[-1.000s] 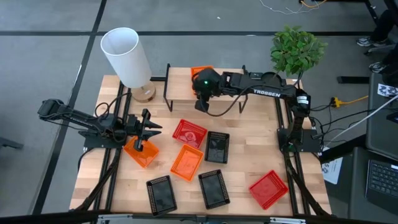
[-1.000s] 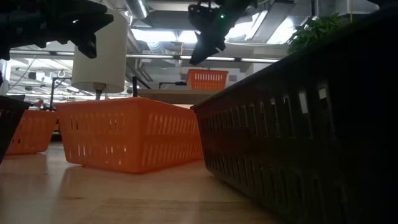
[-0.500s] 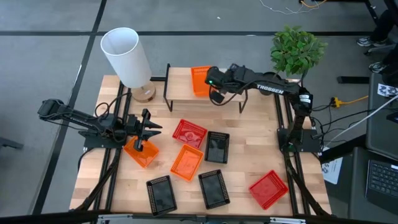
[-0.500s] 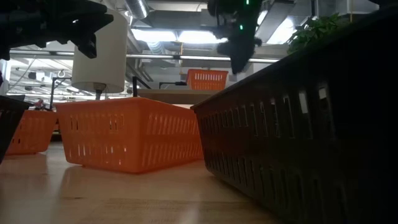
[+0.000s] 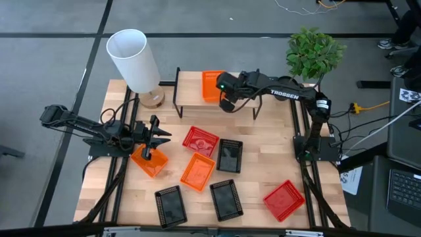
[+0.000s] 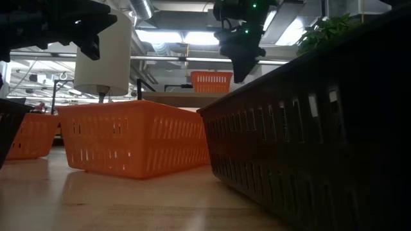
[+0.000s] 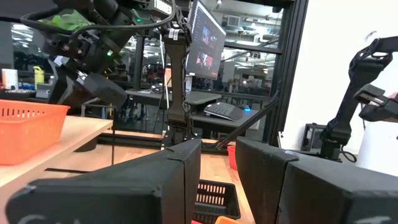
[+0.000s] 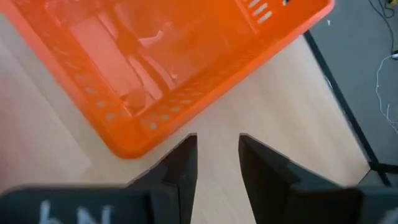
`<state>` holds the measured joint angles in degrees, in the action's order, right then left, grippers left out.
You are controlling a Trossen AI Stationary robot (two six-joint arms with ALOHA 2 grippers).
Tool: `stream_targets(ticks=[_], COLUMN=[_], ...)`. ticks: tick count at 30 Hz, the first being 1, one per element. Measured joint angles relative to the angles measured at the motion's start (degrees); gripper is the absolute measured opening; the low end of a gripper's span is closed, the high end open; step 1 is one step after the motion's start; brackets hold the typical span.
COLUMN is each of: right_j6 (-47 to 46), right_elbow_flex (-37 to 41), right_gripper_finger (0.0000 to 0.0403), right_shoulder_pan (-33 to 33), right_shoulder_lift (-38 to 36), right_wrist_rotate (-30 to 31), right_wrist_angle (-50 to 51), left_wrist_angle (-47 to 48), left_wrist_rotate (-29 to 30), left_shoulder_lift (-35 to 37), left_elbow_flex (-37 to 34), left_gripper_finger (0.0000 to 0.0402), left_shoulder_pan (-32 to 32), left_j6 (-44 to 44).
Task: Stack baskets on shelf by color
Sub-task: Put the right orange basket on the shelf, then put the top black basket on the shelf
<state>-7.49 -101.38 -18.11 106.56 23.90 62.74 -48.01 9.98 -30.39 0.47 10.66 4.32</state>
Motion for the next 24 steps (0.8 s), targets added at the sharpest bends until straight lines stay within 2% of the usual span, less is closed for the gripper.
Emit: stream_targets(ticks=[2,4,9,11,16,20,24], right_j6=[-1.9,-4.2,-10.8,-12.2,-14.4,-10.5,-7.7], right_elbow_flex=[-1.8,-4.4,-11.0,-11.6,-5.6,2.7,11.4], right_gripper_finger=[0.0118,0.0118,0.0118,0.0118,0.0118,0.0118,0.0118], right_shoulder_pan=[0.2,0.7,3.7,6.1,16.6,25.5,31.7], right_shoulder_lift=[0.0,0.0,-0.4,-0.5,-0.5,-0.3,-0.3], right_wrist_rotate=[-0.6,-4.1,-22.7,-25.9,-23.5,-21.9,-22.2], right_wrist_angle=[3.8,8.3,21.5,24.3,20.8,15.3,3.7], left_wrist_angle=[0.0,0.0,0.0,0.0,0.0,0.0,0.0], left_wrist_rotate=[0.0,0.0,0.0,0.0,0.0,0.0,0.0], left_shoulder_lift=[0.0,0.0,0.0,0.0,0.0,0.0,0.0], left_elbow_flex=[0.0,0.0,0.0,0.0,0.0,0.0,0.0], left_gripper_finger=[0.0094,0.0094,0.0094,0.0094,0.0094,0.0094,0.0094], left_shoulder_pan=[0.0,0.0,0.0,0.0,0.0,0.0,0.0], left_j6=[0.0,0.0,0.0,0.0,0.0,0.0,0.0])
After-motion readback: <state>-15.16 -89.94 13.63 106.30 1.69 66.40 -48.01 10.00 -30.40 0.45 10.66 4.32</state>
